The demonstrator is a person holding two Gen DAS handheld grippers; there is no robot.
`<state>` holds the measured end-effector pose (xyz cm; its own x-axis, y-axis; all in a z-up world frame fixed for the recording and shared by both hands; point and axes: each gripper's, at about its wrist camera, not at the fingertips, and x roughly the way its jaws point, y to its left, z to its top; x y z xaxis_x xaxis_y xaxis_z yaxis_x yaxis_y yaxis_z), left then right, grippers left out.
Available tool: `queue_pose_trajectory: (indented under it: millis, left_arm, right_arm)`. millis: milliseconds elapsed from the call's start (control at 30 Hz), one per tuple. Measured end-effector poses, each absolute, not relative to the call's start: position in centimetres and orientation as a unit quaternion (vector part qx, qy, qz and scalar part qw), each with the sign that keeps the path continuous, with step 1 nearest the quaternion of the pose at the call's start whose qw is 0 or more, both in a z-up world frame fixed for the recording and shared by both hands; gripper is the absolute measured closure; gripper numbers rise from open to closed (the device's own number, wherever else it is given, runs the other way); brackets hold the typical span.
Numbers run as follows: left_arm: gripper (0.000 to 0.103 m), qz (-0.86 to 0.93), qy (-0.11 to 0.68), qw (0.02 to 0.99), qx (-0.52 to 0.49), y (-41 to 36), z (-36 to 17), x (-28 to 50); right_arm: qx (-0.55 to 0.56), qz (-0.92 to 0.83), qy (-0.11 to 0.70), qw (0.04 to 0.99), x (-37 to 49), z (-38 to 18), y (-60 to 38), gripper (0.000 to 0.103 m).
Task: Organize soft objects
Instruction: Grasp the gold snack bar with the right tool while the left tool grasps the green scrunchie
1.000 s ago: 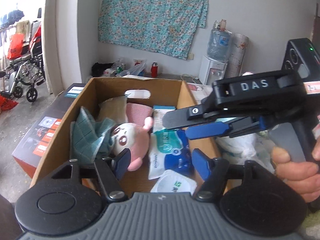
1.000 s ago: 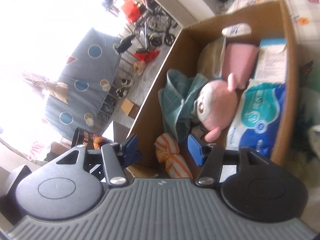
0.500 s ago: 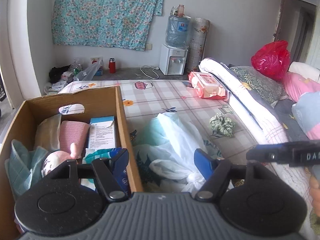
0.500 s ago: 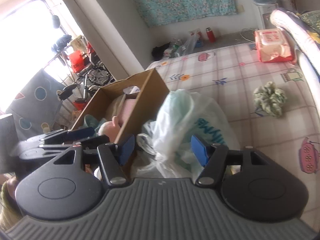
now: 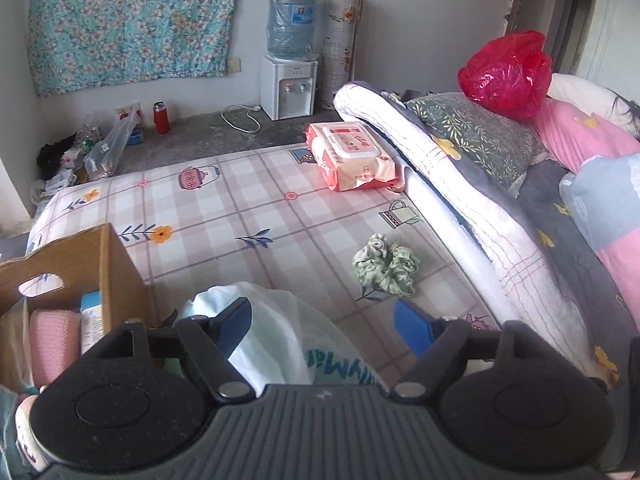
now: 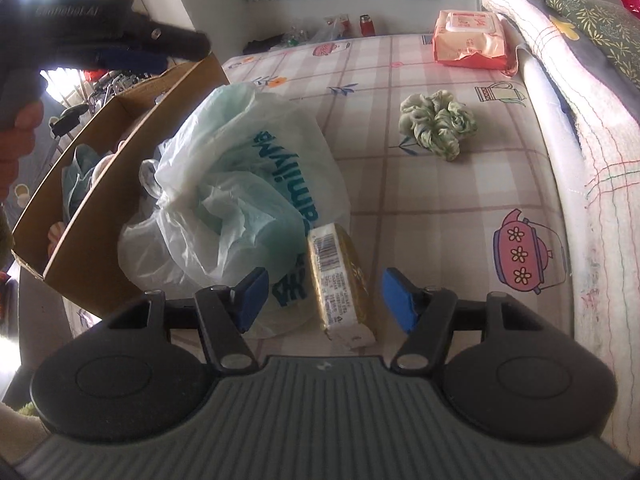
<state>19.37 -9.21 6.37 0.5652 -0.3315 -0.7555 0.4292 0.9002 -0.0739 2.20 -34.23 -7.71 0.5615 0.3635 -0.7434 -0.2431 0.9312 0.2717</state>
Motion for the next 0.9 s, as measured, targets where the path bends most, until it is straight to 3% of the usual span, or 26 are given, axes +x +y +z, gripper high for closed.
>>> queue_pose_trajectory:
  millis: [67,200,500,667,867,900]
  left_arm:
    - [0.023,-0.223,0.425,0.876,0.059,-10.5,5.6,20.8]
    - [0.022,-0.239,0.454,0.856,0.061,-13.4,3.7,23.8]
    - [0.01,-0.259,0.517,0.808,0.112,-21.3,-2.3,29.9]
    - [0.01,-0.227,0.555,0.79,0.127,-23.8,-6.2,32.0]
    - [0.031,-0.213,0.571,0.781,0.135,-24.5,-8.1,32.1]
    - [0.039,-0.211,0.567,0.784,0.139,-24.6,-8.1,32.0]
  right_arm:
    - [0.055,0.168,0.446,0.877,2.7,-8.6,-34.0,0.046]
    - [0.039,0.16,0.454,0.876,3.3,-10.2,-34.1,0.077]
    - [0.083,0.123,0.429,0.891,3.9,-9.9,-36.9,0.079]
    - [0.084,0.119,0.434,0.889,4.0,-10.4,-36.7,0.079]
    - [0.093,0.118,0.438,0.886,4.0,-10.8,-36.9,0.079]
    - [0.094,0.118,0.438,0.886,4.0,-10.8,-36.9,0.079]
